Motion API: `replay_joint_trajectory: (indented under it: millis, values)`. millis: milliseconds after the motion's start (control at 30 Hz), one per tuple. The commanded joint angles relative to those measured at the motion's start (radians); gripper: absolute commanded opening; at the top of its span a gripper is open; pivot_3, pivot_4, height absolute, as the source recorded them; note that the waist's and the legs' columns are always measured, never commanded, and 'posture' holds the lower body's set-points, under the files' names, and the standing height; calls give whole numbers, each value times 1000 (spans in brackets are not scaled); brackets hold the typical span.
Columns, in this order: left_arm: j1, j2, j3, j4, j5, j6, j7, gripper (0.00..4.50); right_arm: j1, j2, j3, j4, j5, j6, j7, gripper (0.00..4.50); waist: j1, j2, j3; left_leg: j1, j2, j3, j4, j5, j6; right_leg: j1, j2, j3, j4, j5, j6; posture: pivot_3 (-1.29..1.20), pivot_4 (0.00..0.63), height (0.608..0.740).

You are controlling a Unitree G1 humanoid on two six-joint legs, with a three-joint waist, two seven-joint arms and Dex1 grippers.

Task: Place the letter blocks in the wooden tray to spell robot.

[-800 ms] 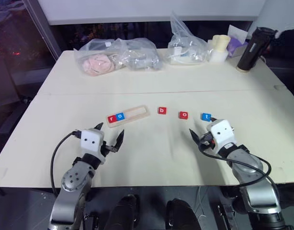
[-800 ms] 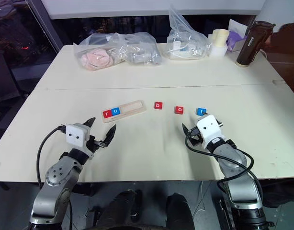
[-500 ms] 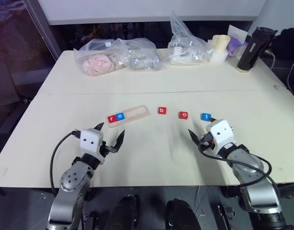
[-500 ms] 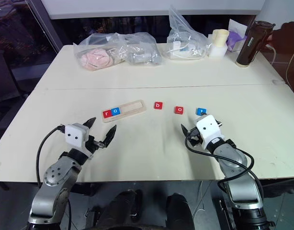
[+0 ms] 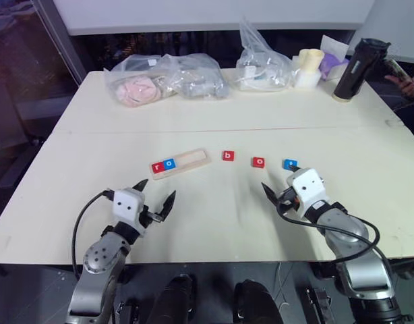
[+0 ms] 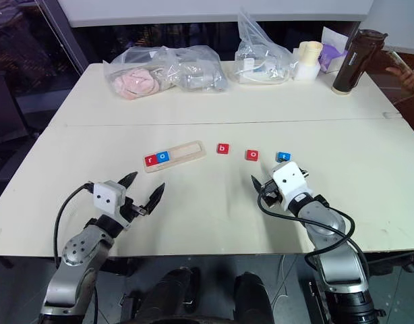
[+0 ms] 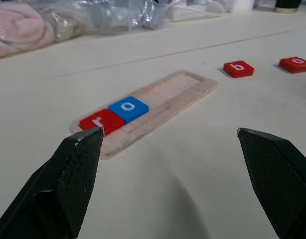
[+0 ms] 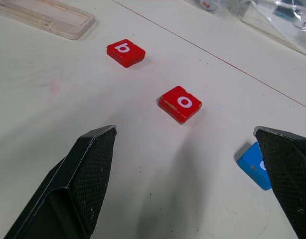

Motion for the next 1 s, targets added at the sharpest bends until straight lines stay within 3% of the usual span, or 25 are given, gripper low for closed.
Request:
replay_joint_trajectory:
  millis: [33,133,300,467,600,800,1000]
  values:
    - [-10,27,19,-9,-32,-13,-39,4500,-14,-23,-1,-43,34,11,38,4466,0,0,0,0,0,0,0,0,0,0,0,0,0,0,0,0,150,725]
    - [-39,72,40,-1,-77,23,-91,4500,-18,-43,-6,-69,68,47,77,4466,0,0,0,0,0,0,0,0,0,0,0,0,0,0,0,0,150,725]
    - [-137,233,71,61,-151,77,-265,4500,-48,-77,1,-88,97,81,117,4466,-1,0,0,0,1,0,0,0,0,0,1,0,0,0,-3,0,150,725]
    - [-346,393,97,333,-181,69,-473,4500,-82,-86,15,-85,104,89,126,4466,-1,-1,0,0,1,0,0,0,0,-1,2,-1,0,0,-4,0,150,725]
    - [-581,488,5,652,-105,-15,-713,4500,-107,-78,39,-91,107,96,124,4466,-2,-3,2,1,1,1,-1,0,0,-1,2,0,0,1,-2,0,150,725]
    - [-890,478,-104,1106,46,-227,-892,4500,-105,-69,58,-130,106,120,104,4466,-2,-9,5,1,1,2,-1,0,0,0,2,1,-1,4,3,0,150,725]
    - [-1063,426,-142,1381,140,-342,-925,4500,-87,-62,61,-165,106,143,77,4466,-3,-13,8,1,1,3,0,0,0,-1,2,2,0,5,4,0,150,725]
